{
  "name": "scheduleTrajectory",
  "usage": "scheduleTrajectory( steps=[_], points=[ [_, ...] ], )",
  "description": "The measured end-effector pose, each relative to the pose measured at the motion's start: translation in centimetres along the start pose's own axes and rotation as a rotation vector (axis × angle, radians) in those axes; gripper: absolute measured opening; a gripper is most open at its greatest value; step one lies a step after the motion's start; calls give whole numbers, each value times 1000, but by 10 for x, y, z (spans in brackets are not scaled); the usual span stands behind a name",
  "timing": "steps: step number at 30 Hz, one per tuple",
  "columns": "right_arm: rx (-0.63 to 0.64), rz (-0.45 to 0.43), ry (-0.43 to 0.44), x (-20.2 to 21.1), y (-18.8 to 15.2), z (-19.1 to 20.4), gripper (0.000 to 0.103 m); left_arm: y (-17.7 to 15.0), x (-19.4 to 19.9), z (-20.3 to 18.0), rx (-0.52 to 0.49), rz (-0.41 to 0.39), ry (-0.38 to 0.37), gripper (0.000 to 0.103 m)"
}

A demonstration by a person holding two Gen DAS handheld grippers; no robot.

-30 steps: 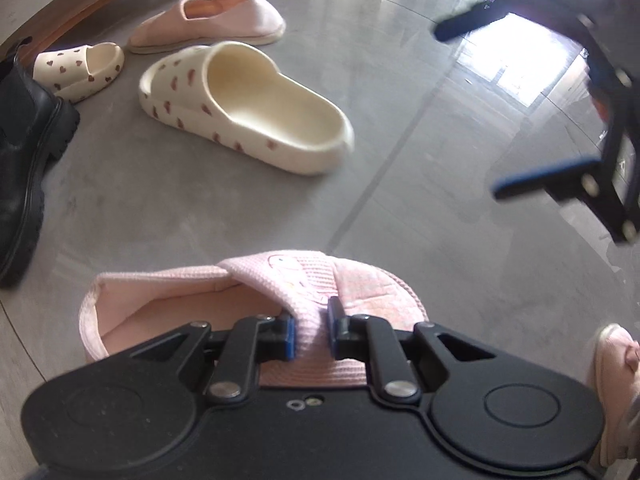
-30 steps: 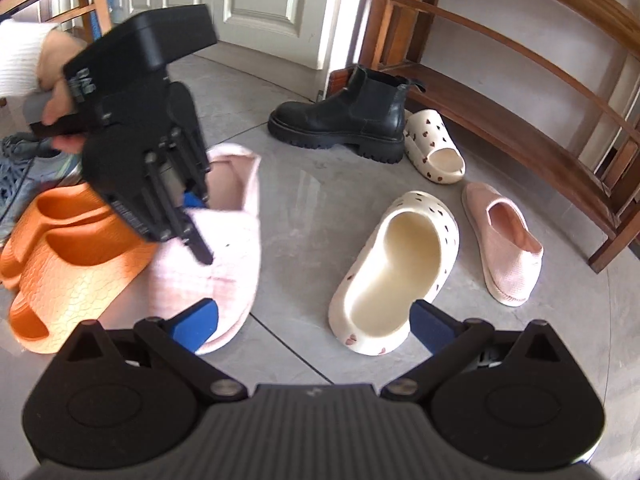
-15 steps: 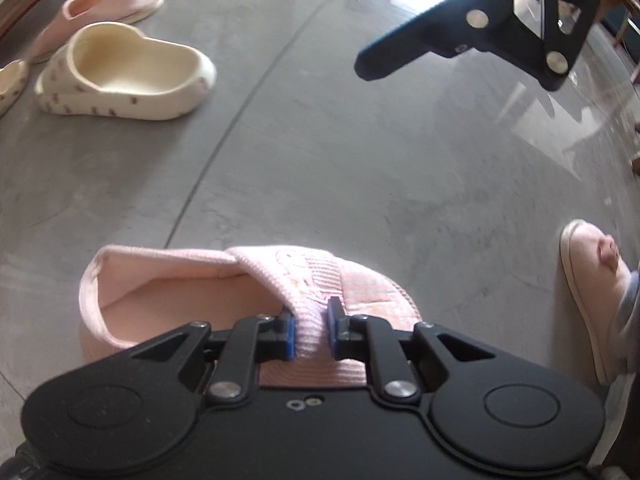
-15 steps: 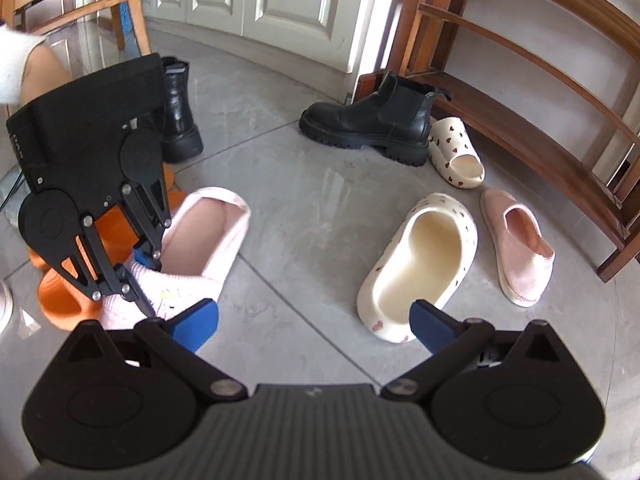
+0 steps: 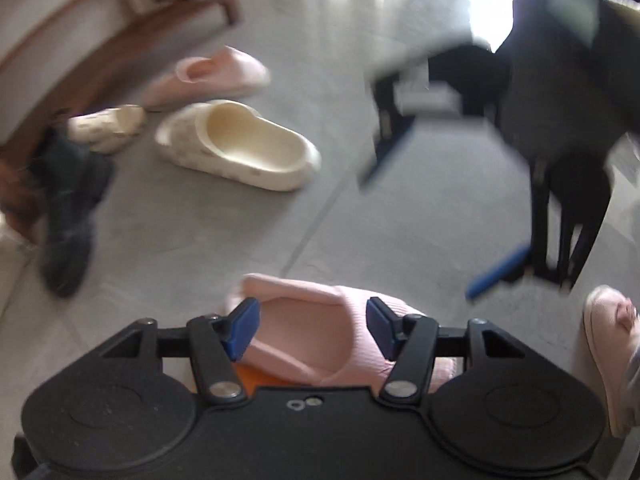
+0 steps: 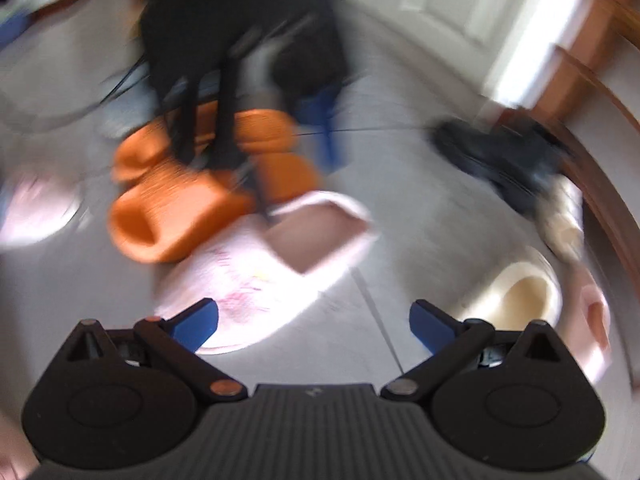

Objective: Organize scattered shoes
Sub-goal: 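Carry the pink knit slipper with the left gripper beside the orange slides, then grasp the placed pink slipper with the right gripper and align it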

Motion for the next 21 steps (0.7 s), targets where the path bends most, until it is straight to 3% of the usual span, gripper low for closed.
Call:
scheduleTrajectory(
  steps=[5, 8, 9, 11, 15, 17, 21],
  points=[
    [207, 2, 159, -45, 17, 24, 102, -15, 13, 24, 178, -43, 75, 60],
    [238, -11, 225, -64, 22, 25, 99, -27, 14, 36, 280, -32, 67, 60],
    [223, -12, 274, -73, 24, 23, 95, -30, 14, 38, 302, -21, 65, 60],
    [207, 11, 352, -87, 21, 24, 61, -36, 16, 43, 331, -6, 90, 60],
    [210, 32, 426, -98, 18, 25, 56, -50, 29, 39, 387, -4, 87, 60],
    [215, 33, 455, -97, 20, 26, 46, -56, 30, 35, 399, 2, 90, 61],
    [249, 37, 511, -88, 20, 40, 38, -65, 28, 25, 410, 23, 97, 61]
  ],
)
Point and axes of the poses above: each gripper's, at about its wrist camera, not at the fingertips, and x roughly against the way its jaws point, z to its left, y to its top, the point moved 10 cm from there along -x, roughly the way its jaws point, and after that the axes turned 15 degrees about x, right-handed, at the moved point
